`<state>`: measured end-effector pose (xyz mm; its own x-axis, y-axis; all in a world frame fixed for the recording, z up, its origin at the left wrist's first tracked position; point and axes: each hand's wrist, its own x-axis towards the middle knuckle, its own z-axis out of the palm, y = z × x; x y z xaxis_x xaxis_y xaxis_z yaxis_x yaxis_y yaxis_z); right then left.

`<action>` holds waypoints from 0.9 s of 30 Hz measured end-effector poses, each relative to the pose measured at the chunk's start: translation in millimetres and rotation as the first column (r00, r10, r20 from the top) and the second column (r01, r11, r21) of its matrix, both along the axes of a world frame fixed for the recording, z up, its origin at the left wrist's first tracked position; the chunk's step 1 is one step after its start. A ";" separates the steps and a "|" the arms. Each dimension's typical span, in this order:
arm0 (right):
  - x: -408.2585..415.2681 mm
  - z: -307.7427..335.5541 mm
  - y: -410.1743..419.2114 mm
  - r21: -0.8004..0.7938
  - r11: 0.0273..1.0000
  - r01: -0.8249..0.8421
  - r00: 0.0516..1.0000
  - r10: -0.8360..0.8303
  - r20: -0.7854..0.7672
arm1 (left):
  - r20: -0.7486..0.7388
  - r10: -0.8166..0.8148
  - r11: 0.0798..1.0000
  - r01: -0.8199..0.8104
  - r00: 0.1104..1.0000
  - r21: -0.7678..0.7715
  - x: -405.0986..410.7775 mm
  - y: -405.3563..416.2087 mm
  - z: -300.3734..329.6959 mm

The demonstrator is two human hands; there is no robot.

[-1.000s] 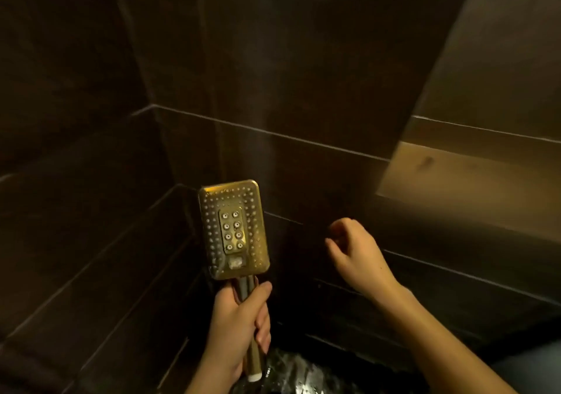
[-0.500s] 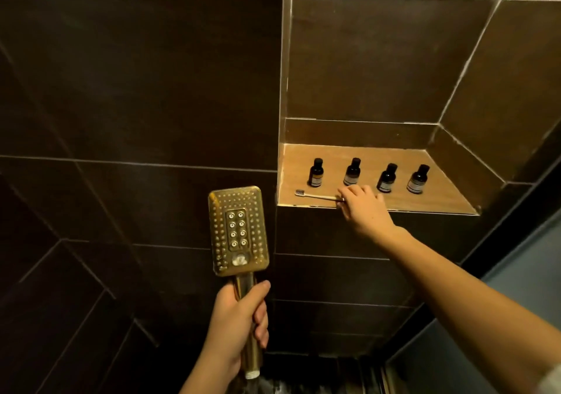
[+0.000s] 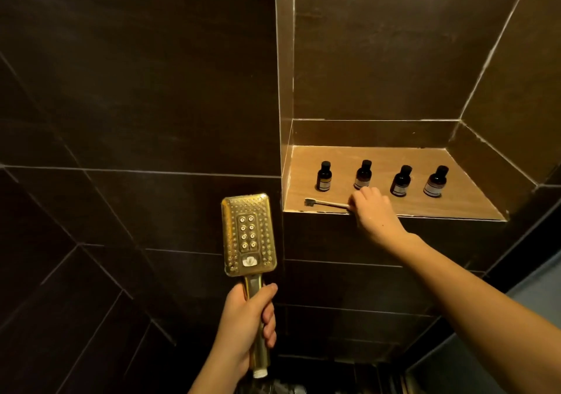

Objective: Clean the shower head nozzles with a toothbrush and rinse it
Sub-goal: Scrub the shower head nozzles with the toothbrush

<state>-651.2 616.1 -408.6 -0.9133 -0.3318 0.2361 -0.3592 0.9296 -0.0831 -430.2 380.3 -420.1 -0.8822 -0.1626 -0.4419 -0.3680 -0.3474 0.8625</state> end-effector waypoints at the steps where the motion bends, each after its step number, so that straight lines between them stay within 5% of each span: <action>1: 0.9 1.9 -1.0 0.019 1.000 0.007 1.000 -0.007 0.013 | 0.003 -0.003 1.000 0.003 1.000 -0.002 1.5 -1.0 -0.5; 4: 15.2 10.2 -3.7 -0.019 1.000 -0.005 0.997 0.007 0.078 | 0.010 -0.008 1.000 0.008 1.000 0.004 6.3 -4.3 -0.9; 9: 81.3 32.1 -16.2 -0.311 0.950 0.009 0.955 0.085 0.285 | 0.046 -0.045 0.999 0.046 0.998 -0.015 24.8 -9.7 -4.3; 15: 164.5 35.8 -50.5 -0.518 0.850 -0.094 0.897 0.299 0.327 | 0.112 -0.038 0.999 0.042 0.993 -0.034 62.9 -17.3 -23.0; 22: 217.2 -1.3 -80.4 -0.541 0.796 -0.272 0.784 0.509 0.356 | 0.169 -0.082 0.987 0.103 0.982 -0.124 103.3 -28.0 -39.6; 27: 227.3 -11.5 -85.8 -0.371 0.862 -0.345 0.869 0.443 0.220 | 0.207 -0.094 0.984 0.123 0.974 -0.132 117.5 -37.2 -45.5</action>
<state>-423.9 530.3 -420.1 -0.7630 -0.6322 0.1351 -0.6037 0.6221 -0.4985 -312.7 343.2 -465.6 -0.7947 -0.1452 -0.5893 -0.5658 -0.1743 0.8059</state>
